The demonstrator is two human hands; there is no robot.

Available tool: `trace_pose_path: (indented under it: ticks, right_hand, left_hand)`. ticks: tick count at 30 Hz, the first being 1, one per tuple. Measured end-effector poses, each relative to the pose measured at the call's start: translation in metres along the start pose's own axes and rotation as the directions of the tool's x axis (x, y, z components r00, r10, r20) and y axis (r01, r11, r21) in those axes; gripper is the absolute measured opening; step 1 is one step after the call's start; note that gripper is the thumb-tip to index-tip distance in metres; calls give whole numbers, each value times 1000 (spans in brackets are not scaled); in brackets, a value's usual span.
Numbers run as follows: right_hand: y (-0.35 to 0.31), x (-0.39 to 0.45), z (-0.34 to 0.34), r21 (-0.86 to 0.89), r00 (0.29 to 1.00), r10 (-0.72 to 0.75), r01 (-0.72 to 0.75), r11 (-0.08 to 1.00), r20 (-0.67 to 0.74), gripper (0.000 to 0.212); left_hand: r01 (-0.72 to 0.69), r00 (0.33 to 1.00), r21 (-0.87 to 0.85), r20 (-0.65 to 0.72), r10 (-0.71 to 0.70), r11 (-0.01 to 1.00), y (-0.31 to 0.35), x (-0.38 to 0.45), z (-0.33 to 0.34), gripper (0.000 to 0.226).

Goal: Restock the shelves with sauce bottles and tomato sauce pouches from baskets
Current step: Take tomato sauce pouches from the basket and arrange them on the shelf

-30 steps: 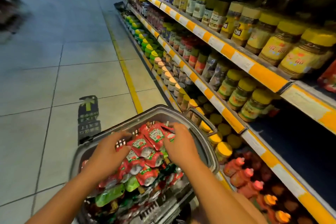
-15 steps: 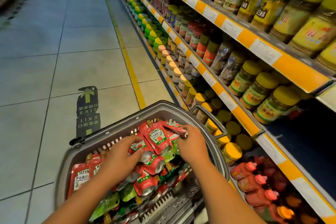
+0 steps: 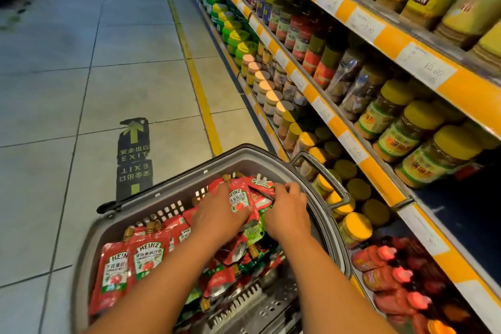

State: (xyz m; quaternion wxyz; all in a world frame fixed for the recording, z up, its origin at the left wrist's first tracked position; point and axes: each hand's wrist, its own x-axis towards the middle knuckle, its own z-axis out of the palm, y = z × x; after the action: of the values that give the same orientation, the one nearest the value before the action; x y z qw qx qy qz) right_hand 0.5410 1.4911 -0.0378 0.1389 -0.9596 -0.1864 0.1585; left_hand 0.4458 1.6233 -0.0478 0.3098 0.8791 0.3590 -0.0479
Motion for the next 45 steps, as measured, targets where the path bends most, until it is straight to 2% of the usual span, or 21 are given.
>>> trace_pose_path:
  ticks: [5,10,14,17,20,22,24,28,34,36,39,40,45]
  right_hand:
    - [-10,3,-3,-86,998,-10,5,996,-67,55]
    - [-25,1,2,-92,999,-49,48,995,-7,54]
    - [-25,1,-2,-123,998,-31,23,992,-62,51]
    - [-25,2,-4,-52,995,-28,23,998,-97,40]
    - [-25,3,-1,38,997,-19,22,999,-81,24]
    - [-24,5,2,77,998,-6,11,997,-65,21]
    - [-23,7,5,117,999,34,-30,993,-28,30]
    - [-25,9,3,220,981,159,-179,959,107,54]
    - [-21,6,-7,315,950,254,-301,900,182,76]
    - [-19,4,-7,311,956,242,-284,907,166,67]
    - [-17,-2,-9,347,972,162,-213,913,170,25]
    - [-16,-4,-10,369,975,147,-199,908,165,19]
    - [-17,-15,-16,509,984,133,-174,843,115,18]
  left_hand:
    - [34,999,6,-27,-34,999,4,0,5,90]
    - [21,991,-135,-127,-38,991,-2,-10,10,78]
    - [0,987,-251,-154,-39,968,-6,-13,11,76]
    - [-14,982,-339,-183,-51,941,-10,-14,10,77]
    - [-41,977,-375,-210,-42,926,-12,-16,9,76]
    - [-41,974,-409,-218,-54,911,-13,-17,9,74]
    - [-26,975,-473,-207,-82,881,-16,-16,10,76]
    - [7,980,-623,-150,-128,783,-25,-11,15,98]
    - [72,983,-729,-64,-173,681,-27,-9,13,118]
    - [100,986,-716,-20,-164,691,-28,-8,14,109]
    - [100,992,-661,5,-130,744,-27,-10,9,62]
    - [99,992,-658,11,-122,747,-25,-12,6,54]
    - [79,997,-696,42,-70,713,-20,-17,-4,65]
